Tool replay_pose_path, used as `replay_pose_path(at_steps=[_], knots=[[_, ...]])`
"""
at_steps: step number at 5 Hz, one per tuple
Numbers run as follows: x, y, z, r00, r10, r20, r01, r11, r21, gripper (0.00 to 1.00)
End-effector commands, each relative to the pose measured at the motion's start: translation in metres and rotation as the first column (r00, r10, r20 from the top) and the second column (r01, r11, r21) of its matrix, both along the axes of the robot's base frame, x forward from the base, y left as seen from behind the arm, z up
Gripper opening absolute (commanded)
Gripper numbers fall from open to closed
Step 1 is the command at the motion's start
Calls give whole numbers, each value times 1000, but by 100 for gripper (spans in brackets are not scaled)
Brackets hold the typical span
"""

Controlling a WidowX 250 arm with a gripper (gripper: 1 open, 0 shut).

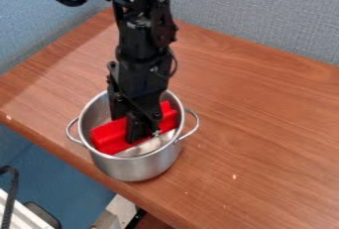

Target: Put the red object in the metal pot

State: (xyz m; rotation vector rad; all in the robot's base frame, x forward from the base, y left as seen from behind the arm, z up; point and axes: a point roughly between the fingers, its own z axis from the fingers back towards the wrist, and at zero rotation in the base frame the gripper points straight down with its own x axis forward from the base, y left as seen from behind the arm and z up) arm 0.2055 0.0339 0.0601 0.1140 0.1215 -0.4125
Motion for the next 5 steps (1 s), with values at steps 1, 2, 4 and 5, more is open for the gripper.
replay_pose_path(at_steps=[1, 2, 4, 5], knots=[[2, -2, 2, 1000, -15, 10, 14, 1000, 9, 0], [2, -3, 2, 1000, -15, 9, 15, 1000, 14, 0], [4, -5, 3, 1000, -17, 16, 17, 1000, 23, 0], [5, -6, 5, 1000, -17, 20, 16, 1000, 25, 0]])
